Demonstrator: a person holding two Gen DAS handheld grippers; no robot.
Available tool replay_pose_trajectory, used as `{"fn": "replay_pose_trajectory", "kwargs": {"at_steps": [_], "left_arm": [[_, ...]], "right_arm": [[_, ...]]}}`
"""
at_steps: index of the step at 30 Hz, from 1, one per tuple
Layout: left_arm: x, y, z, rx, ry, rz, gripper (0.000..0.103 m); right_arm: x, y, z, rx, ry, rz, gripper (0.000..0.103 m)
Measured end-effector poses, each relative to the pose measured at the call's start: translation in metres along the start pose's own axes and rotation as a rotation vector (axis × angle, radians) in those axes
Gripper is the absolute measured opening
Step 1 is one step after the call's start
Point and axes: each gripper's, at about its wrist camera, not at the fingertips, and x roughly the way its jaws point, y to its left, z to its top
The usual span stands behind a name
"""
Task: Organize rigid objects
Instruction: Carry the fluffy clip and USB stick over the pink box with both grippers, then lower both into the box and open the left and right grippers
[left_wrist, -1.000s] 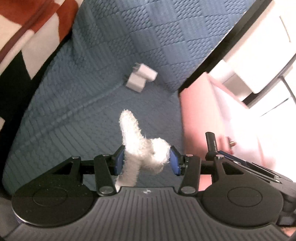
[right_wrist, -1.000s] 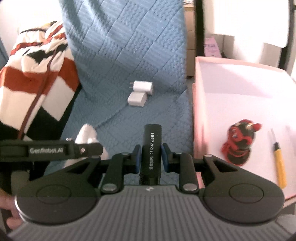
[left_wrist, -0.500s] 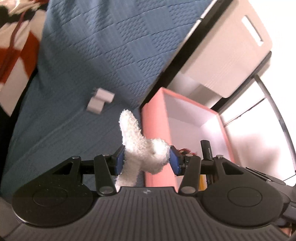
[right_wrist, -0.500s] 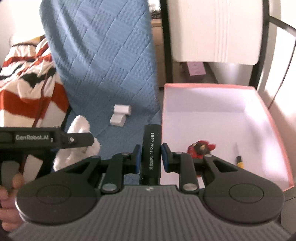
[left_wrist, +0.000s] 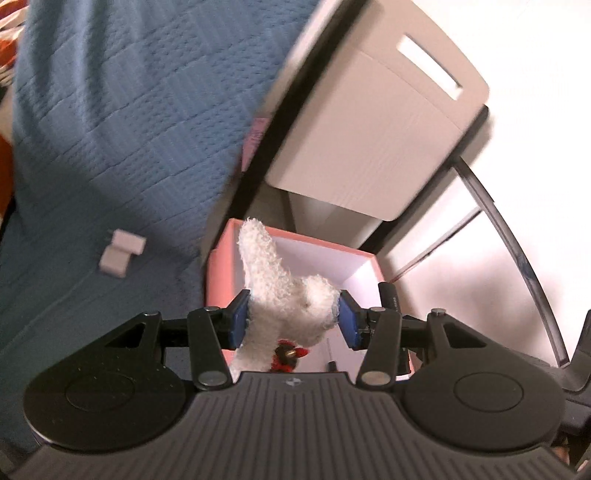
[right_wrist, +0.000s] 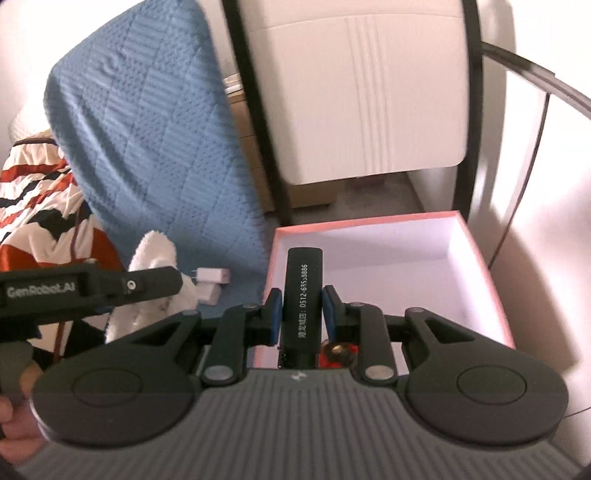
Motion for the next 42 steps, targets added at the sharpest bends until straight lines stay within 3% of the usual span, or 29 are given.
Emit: {"fn": "replay_pose_trajectory", "kwargs": {"at_steps": [11, 18, 23, 30, 37, 42], "left_arm": [[0.073, -0.065, -0.031, 0.03, 0.048, -0.026, 0.055], [0.129, -0.087, -0.065, 0.043, 0.129, -0.023, 0.055], [0.155, -0.09, -0.08, 0.037, 0.168, -0.006, 0.055], [0.168, -0.087, -0.094, 0.045, 0.199, 0.021, 0.055], [0.171, -0.087, -0.098, 0.051, 0.225, 0.023, 0.056], [0.162, -0.085, -0.096, 0.039, 0.205, 0.012, 0.068]], "right_arm": [[0.005, -0.082, -0.016, 0.006, -0.004, -0.061, 0.026], [0.03, -0.136, -0.053, 0.052, 0.079, -0.099, 0.026], [0.05, -0.153, -0.08, 0.078, 0.138, -0.1, 0.026], [0.062, -0.165, -0.103, 0.109, 0.176, -0.071, 0.027], [0.065, -0.175, -0.102, 0.127, 0.166, -0.062, 0.027], [0.061, -0.174, -0.098, 0.105, 0.154, -0.074, 0.029]]}}
